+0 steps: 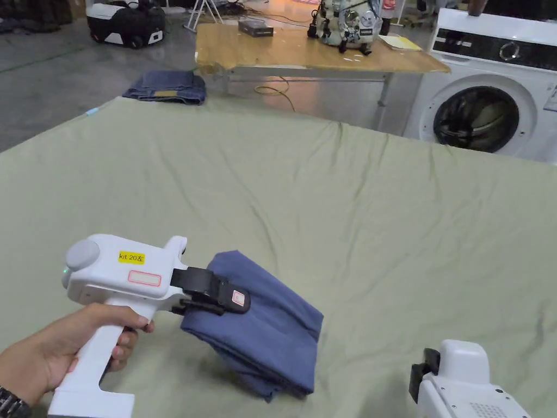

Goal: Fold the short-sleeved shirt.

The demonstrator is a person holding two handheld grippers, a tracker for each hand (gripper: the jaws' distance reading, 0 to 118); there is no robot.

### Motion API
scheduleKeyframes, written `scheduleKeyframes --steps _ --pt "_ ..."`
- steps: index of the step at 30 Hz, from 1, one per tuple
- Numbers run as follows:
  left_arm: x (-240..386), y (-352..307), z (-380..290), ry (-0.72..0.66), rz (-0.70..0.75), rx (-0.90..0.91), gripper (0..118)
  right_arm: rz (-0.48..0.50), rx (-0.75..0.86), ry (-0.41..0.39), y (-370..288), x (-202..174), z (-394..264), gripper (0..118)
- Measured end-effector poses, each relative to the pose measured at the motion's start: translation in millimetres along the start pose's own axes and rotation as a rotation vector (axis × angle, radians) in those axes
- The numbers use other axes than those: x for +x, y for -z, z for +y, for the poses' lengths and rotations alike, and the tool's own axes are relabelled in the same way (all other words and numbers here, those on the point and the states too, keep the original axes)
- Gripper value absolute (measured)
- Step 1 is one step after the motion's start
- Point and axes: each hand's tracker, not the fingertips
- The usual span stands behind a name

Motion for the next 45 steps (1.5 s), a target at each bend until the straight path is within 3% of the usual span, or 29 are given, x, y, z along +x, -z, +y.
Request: scheduleKeyframes --steps 12,16,24,26,28,29,30,35,41,45 --pt "-52 -181 51 -0.067 0.272 0.15 13 -0.014 -0.011 0.021 11 -2 11 0" --pt "-61 -213 57 -0.13 0.42 0.169 13 -0.022 -0.015 0.02 9 -2 14 0" --pt "-81 -233 60 -0.182 0.544 0.193 15 -0.028 -0.019 0.02 13 -1 15 0" --pt "-81 -225 59 -0.177 0.619 0.202 31 -0.026 -0.021 0.021 13 -3 14 0" --pt "-81 -223 59 -0.138 0.706 0.213 68 -0.022 -0.021 0.019 13 -4 14 0" --pt "-79 -221 60 -0.131 0.727 0.216 79 -0.021 -0.021 0.016 13 -5 13 0" --pt "-75 -221 61 -0.117 0.768 0.224 82 -0.021 -0.02 0.013 12 -6 14 0" --pt "-60 -228 70 -0.065 0.987 0.292 82 -0.016 -0.014 0.017 11 -6 15 0" --pt "-50 -223 76 0.111 1.188 0.354 80 -0.013 -0.01 0.024 12 -1 16 0" --pt "-57 -204 75 0.16 1.022 0.346 48 -0.019 0.001 0.036 11 4 17 0"
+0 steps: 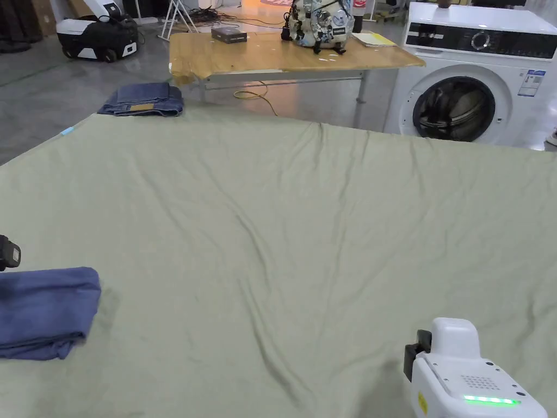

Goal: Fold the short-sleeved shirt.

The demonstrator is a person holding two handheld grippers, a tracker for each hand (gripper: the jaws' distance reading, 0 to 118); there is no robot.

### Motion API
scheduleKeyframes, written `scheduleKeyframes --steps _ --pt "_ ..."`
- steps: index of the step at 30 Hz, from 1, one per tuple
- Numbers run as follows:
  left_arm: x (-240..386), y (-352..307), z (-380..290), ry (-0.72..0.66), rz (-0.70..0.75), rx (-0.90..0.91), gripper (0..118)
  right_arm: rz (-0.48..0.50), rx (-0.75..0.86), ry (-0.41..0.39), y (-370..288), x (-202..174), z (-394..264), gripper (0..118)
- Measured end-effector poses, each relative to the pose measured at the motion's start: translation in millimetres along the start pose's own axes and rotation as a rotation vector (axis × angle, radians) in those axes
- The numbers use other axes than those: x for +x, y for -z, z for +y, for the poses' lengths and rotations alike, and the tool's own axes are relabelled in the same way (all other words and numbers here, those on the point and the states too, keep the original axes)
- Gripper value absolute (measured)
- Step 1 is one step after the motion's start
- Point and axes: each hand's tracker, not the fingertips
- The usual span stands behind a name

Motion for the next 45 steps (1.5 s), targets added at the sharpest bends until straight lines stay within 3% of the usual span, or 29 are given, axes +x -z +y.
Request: scheduleKeyframes --steps 4,7,10,15,23,31,45 --pt "52 1 -28 0.045 -0.135 0.063 40 -0.008 0.01 0.019 -2 7 2 0" --pt "105 1 -53 0.098 -0.212 0.109 13 -0.013 0.026 0.027 -5 12 5 0" --pt "157 -2 -71 0.185 -0.24 0.169 0 -0.019 0.048 0.038 -10 18 9 0" --pt "261 -33 -110 0.264 -0.282 0.362 0 -0.039 0.116 0.069 -24 30 17 0" --pt "359 -70 -148 0.276 -0.27 0.644 0 -0.103 0.287 0.106 -54 53 32 0" --pt "386 -77 -164 0.201 -0.229 0.735 0 -0.139 0.385 0.109 -63 66 41 0" --pt "389 -81 -164 0.234 -0.208 0.769 0 -0.149 0.432 0.093 -61 63 42 0"
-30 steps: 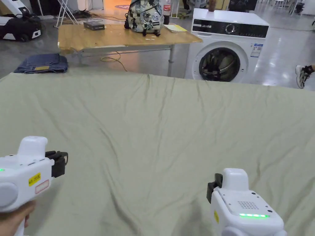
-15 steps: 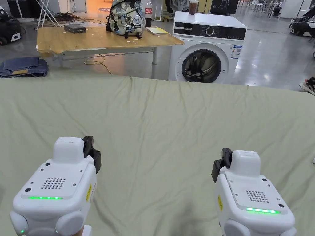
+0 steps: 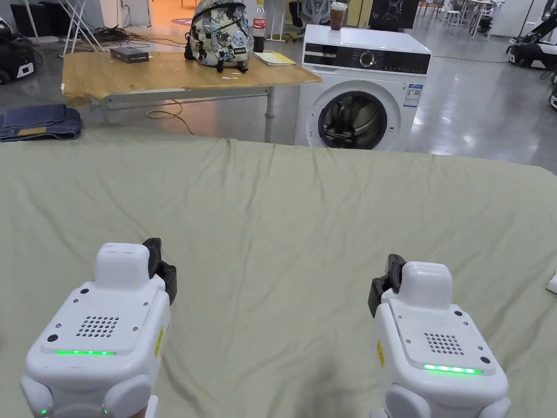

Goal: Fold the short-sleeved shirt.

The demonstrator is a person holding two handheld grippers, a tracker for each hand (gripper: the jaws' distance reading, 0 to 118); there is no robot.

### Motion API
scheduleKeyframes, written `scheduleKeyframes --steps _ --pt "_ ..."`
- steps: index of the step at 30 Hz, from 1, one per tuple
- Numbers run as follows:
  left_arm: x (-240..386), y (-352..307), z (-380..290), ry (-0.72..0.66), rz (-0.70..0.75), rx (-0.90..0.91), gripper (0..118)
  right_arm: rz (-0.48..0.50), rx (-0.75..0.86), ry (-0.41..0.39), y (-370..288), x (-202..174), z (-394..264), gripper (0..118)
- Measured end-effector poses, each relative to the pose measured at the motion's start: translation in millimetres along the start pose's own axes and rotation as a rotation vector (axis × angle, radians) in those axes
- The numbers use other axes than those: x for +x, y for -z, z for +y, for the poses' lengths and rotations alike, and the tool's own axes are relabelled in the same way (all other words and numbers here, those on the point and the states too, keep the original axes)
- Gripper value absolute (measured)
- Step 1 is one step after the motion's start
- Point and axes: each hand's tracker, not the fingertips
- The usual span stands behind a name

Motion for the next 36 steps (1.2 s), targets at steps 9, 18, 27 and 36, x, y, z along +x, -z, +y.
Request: scheduleKeyframes --steps 9,18,27,36 --pt "-1.1 2.2 4.9 -0.003 -0.006 0.003 0 0.003 -0.007 0.001 0.9 0.9 -1.1 0" --pt "-3.4 5.7 6.9 -0.01 0.008 0.006 0 -0.005 -0.011 -0.003 4.0 2.4 -1.4 0" --pt "-4.6 6.2 6.3 -0.015 -0.012 0.004 79 -0.016 -0.004 -0.018 7.3 0.4 -2.4 90" --pt "-2.4 8.2 9.2 0.005 -0.005 0.008 79 -0.032 0.002 0.003 8.9 1.5 -2.1 100"
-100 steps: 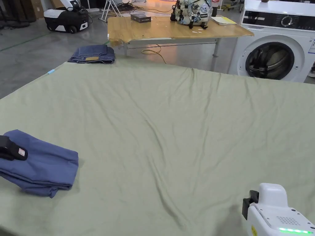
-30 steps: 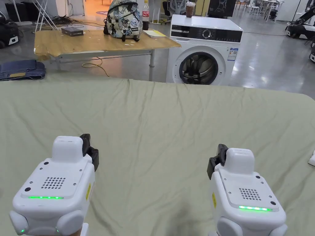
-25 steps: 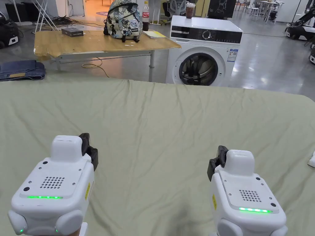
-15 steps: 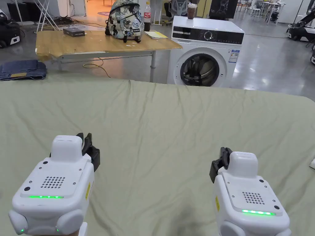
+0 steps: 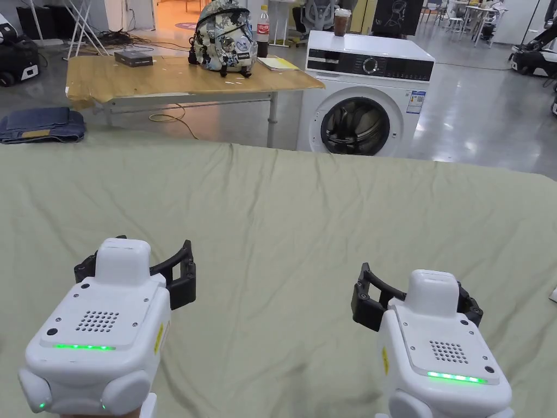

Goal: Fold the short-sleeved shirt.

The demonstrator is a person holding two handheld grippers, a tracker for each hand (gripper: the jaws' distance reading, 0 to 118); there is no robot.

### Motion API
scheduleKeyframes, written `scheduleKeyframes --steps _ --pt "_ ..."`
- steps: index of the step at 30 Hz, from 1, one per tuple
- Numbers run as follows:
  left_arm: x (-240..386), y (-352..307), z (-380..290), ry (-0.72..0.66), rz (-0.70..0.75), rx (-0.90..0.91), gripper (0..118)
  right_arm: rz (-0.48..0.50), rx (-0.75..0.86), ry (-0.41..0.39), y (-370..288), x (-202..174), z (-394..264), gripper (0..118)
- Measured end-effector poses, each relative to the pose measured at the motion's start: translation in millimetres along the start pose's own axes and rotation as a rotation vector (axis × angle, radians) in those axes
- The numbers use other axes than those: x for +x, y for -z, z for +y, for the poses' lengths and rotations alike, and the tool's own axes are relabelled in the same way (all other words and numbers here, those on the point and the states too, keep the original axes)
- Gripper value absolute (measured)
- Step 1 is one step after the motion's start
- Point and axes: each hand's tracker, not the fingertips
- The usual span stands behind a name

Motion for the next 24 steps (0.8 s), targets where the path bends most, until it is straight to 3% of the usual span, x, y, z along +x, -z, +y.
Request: scheduleKeyframes --steps 6,9,13,17,20,24 --pt "-4 4 0 -0.003 0.016 -0.029 79 0.09 -0.049 0.123 6 11 2 100" --pt "-9 4 -1 -0.037 -0.013 -0.033 79 0.011 -0.086 0.145 9 9 6 100" --pt "-14 6 1 -0.079 -0.064 -0.052 79 -0.014 -0.127 0.181 14 11 11 100" --pt "-15 8 2 -0.095 -0.072 -0.055 79 -0.053 -0.151 0.146 15 6 19 100" --pt "-13 11 2 -0.078 -0.045 -0.067 79 -0.03 -0.145 0.156 13 5 22 100" --pt "-15 11 2 -0.1 -0.054 -0.064 79 0.049 -0.161 0.227 11 9 27 100"
